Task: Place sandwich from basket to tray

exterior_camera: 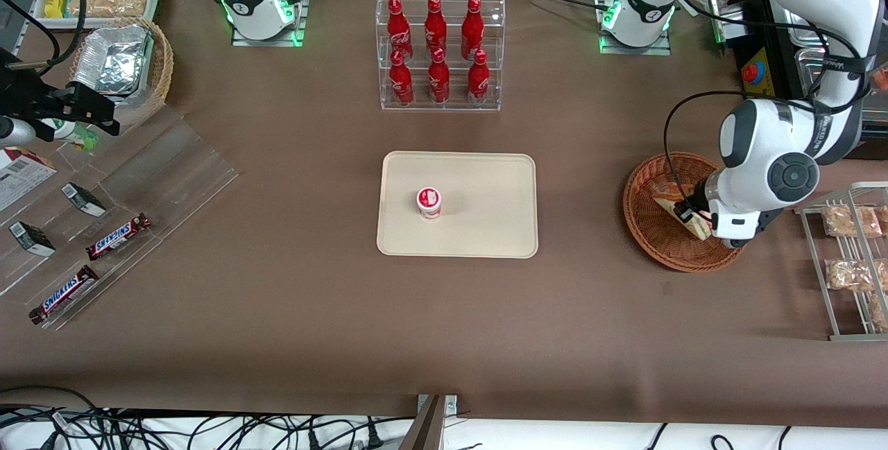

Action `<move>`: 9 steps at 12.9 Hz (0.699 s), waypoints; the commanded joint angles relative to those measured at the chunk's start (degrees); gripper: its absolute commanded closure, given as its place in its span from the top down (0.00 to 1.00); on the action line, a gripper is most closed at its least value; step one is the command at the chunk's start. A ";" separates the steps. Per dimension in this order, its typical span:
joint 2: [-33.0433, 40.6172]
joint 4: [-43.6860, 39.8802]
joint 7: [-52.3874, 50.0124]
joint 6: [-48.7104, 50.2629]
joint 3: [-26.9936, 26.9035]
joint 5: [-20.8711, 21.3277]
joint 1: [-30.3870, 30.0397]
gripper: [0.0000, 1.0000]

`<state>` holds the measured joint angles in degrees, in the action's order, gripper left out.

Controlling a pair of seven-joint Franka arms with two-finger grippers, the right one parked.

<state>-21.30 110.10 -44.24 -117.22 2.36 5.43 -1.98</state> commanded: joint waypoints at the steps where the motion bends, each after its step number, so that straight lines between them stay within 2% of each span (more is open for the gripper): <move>1: 1.27 -6.89 3.36 10.83 1.94 1.25 0.31 0.38; 5: 0.91 -17.19 4.96 22.89 11.94 5.82 0.58 0.37; 9: 0.22 -17.64 5.13 22.65 21.18 5.82 1.54 0.38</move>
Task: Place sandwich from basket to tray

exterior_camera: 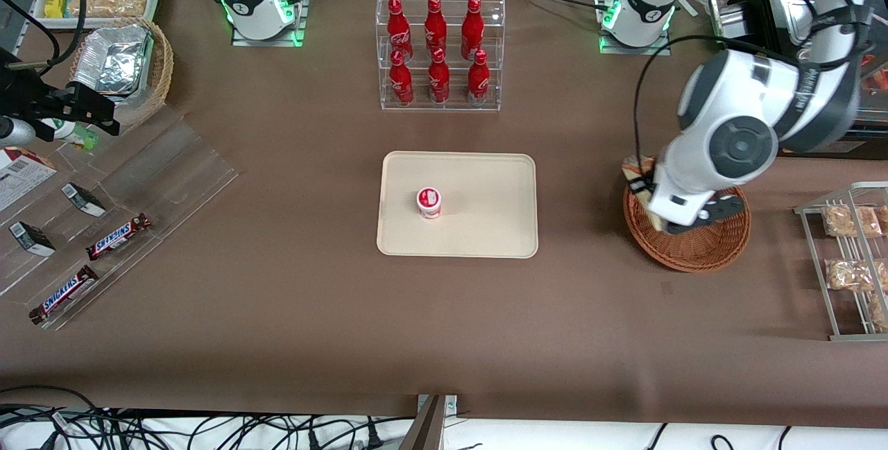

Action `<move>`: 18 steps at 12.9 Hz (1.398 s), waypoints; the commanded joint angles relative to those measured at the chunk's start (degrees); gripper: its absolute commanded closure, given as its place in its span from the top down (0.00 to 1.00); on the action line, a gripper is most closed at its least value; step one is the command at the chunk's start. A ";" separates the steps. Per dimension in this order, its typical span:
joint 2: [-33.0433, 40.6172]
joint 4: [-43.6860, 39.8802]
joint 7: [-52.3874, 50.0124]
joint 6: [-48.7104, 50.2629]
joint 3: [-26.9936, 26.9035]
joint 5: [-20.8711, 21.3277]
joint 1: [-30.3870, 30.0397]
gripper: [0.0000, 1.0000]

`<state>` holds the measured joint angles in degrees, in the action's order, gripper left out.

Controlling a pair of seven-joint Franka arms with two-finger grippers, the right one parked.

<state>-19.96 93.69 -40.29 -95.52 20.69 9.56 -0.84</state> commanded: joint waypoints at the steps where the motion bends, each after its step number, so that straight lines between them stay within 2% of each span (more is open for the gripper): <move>1: -1.92 -1.40 0.48 0.69 3.30 1.60 1.97 0.39; 7: -7.11 -1.40 -0.66 -10.71 3.83 0.81 12.34 0.39; 11: -12.98 -1.40 -3.92 -20.02 3.48 1.78 15.68 0.39; 16: -18.44 -3.58 -8.65 -21.02 3.22 8.70 18.06 0.39; 18: -19.50 -4.92 -10.24 -21.81 3.22 9.86 18.24 0.39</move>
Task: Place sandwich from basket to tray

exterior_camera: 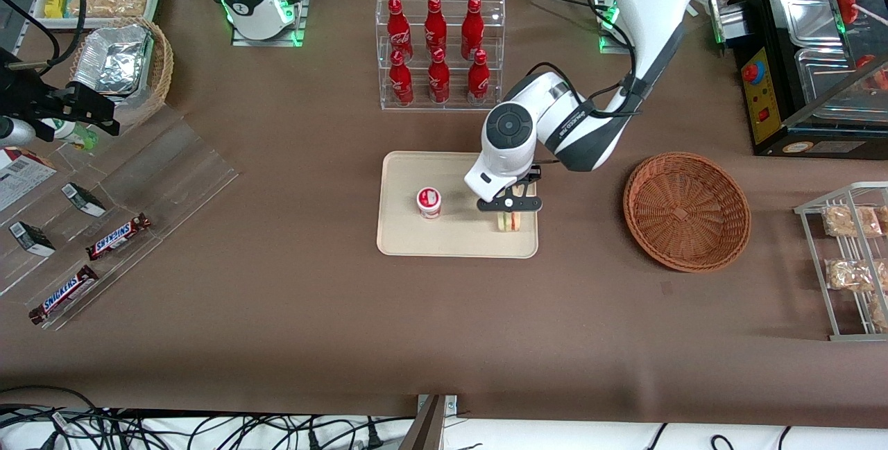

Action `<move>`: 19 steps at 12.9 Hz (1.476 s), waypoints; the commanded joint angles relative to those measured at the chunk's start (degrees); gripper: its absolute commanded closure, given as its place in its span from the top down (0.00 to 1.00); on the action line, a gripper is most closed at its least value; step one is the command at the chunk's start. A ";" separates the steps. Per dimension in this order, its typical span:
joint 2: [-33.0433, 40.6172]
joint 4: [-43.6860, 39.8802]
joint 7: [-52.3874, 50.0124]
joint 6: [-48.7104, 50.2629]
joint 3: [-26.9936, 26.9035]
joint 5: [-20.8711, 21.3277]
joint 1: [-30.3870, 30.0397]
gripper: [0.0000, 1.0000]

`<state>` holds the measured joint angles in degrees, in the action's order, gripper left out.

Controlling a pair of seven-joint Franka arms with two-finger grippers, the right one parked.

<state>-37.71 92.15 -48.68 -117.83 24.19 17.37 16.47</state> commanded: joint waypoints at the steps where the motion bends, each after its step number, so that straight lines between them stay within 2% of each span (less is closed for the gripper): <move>1: -2.10 -3.38 -1.95 0.50 -0.28 1.97 1.63 0.39; 8: -4.03 -3.03 -4.93 -2.58 -0.37 4.60 2.87 0.40; 9: -4.47 -3.12 -4.94 -2.58 -0.37 4.69 2.87 0.53; 10: -4.48 -3.12 -4.94 -2.58 -0.37 4.78 2.87 0.79; 11: -4.48 -3.20 -4.85 -2.58 -0.37 4.78 2.70 0.98; 14: -3.86 -3.47 -4.93 -2.41 -0.37 4.60 1.91 1.00; 16: -1.06 -4.51 -4.76 -1.44 -0.11 3.91 -0.80 1.00; 19: 1.41 -8.99 -4.32 7.24 0.25 2.68 -3.02 1.00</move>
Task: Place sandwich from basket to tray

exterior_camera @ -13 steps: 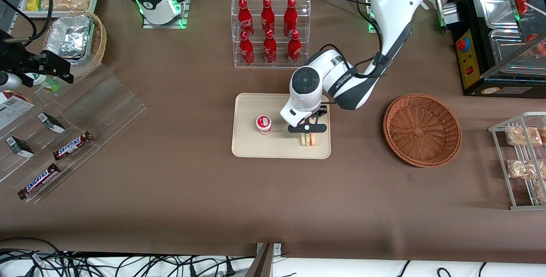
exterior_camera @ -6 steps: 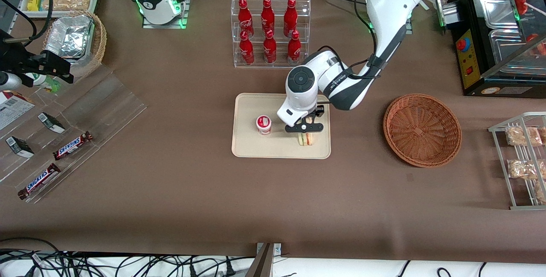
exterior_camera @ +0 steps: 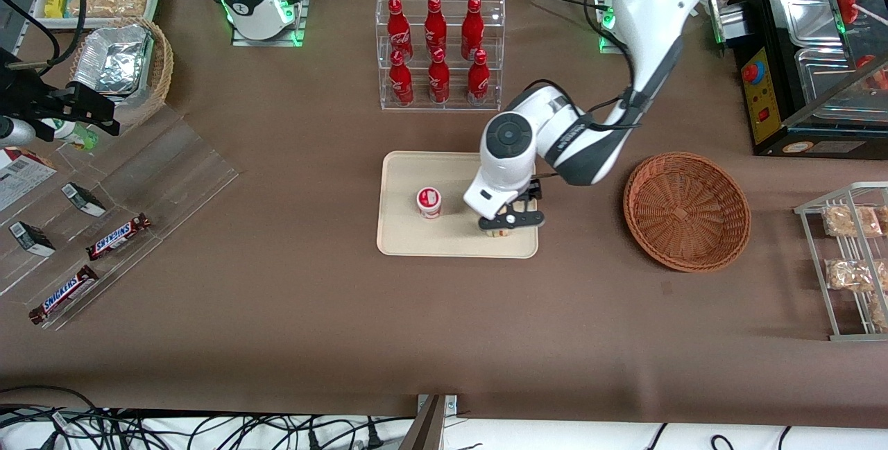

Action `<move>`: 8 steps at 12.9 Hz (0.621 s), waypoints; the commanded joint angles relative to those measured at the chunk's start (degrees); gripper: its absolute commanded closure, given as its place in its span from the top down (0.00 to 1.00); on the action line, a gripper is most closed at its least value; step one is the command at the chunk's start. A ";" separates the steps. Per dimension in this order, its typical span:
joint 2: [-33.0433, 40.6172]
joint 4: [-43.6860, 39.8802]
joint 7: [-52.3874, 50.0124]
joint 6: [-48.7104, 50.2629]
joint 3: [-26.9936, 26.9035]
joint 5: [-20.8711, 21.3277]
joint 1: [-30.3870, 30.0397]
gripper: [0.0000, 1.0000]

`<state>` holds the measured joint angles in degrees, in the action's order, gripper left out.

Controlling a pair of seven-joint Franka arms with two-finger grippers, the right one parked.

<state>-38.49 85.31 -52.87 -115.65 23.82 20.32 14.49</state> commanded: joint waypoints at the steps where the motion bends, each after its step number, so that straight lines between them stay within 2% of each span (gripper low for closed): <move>1: 2.37 -3.82 -0.04 7.00 0.53 -0.45 -1.48 1.00; 5: 6.31 -4.36 0.83 9.13 0.97 -1.94 -6.13 1.00; 8: 8.77 -4.80 10.73 12.64 0.53 -5.88 -9.39 1.00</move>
<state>-32.17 80.59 -48.37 -105.39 24.13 17.48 7.10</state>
